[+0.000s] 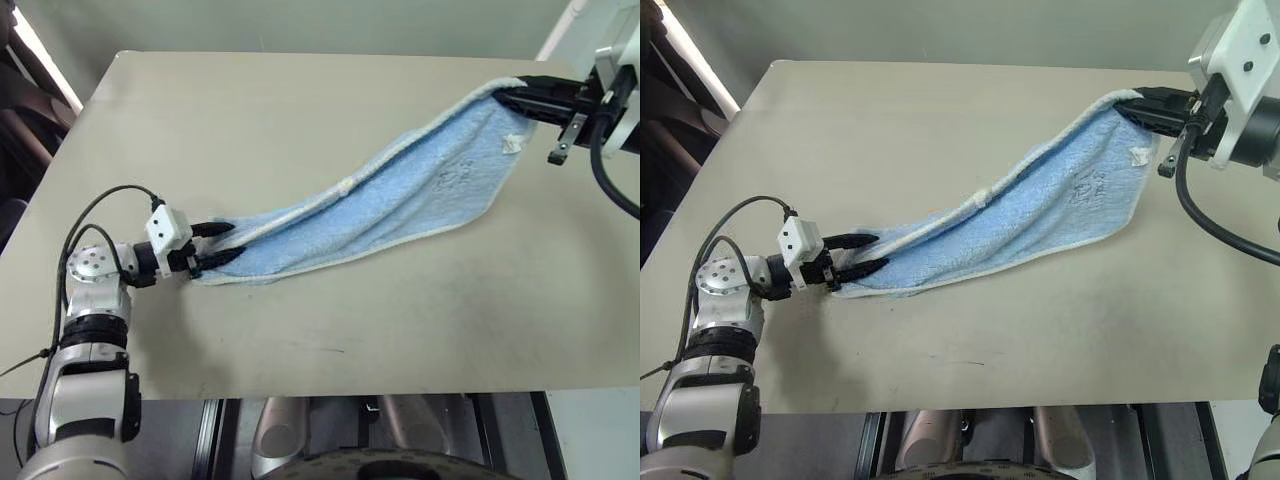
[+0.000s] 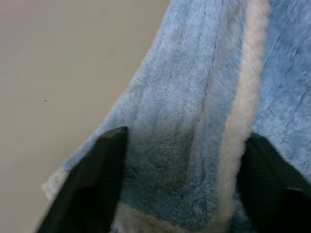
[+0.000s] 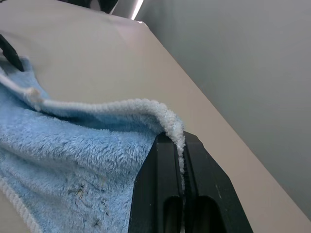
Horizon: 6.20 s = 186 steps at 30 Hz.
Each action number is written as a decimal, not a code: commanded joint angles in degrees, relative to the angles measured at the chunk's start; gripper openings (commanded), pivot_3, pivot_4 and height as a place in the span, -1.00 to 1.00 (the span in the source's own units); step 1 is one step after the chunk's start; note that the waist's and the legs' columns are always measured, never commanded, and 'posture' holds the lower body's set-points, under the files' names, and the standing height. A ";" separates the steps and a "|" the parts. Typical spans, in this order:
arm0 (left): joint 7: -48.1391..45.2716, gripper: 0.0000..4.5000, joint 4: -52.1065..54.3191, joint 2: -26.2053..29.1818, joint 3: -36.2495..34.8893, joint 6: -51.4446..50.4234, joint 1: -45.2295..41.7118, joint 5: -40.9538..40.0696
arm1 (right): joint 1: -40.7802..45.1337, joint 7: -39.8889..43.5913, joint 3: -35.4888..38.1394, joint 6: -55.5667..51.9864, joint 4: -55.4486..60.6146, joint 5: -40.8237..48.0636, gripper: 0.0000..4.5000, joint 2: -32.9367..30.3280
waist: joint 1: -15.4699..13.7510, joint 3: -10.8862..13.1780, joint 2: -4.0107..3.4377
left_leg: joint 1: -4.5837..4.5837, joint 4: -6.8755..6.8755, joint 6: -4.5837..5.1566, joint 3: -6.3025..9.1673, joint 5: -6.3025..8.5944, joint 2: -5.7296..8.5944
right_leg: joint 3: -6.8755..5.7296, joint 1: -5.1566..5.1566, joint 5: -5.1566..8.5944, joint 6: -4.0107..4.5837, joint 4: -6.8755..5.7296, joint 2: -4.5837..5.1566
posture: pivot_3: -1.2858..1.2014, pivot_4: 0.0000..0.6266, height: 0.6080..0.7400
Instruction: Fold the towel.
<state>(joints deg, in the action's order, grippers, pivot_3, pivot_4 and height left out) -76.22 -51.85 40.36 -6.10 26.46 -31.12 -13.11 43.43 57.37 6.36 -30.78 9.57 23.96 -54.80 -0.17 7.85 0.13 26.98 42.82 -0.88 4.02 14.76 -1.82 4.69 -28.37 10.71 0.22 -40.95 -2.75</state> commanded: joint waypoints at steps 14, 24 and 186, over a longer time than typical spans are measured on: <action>-1.07 -0.91 9.06 0.67 -3.53 -13.21 -3.09 -7.01 | -1.00 -0.08 2.14 2.61 -0.67 -1.73 -1.00 -2.85 | 0.02 0.00 0.00 | 0.21 0.17 0.03 0.00 0.02 0.01 | -0.01 -0.06 -0.07 -0.06 0.02 0.00 | 0.03 -0.52 0.36; -3.42 -0.35 24.06 4.43 0.55 -27.47 0.85 -5.99 | -2.72 0.20 1.92 2.98 -0.32 -2.22 -1.00 -3.20 | 0.22 0.00 0.00 | 0.17 0.16 0.03 -0.04 0.02 0.01 | 0.01 -0.08 0.01 -0.17 0.01 0.00 | 0.03 -0.52 0.36; 4.71 1.00 -13.80 -1.89 -5.14 -16.14 -28.87 1.37 | -35.03 -16.73 25.58 -28.19 0.66 30.32 0.98 11.08 | -0.81 -0.05 0.13 | 0.96 1.38 0.42 -0.04 0.40 0.10 | 0.05 -0.34 -0.19 -0.52 -0.11 0.05 | 0.03 -0.52 0.36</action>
<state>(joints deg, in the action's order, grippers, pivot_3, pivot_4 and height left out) -67.60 -69.36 39.09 -10.28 10.88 -59.52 -9.46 7.84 44.94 26.88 -51.95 6.91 45.61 -44.73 -0.98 7.80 0.26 27.93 44.23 -0.46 3.98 15.16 -1.73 4.74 -28.69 10.52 -0.31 -41.07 -2.70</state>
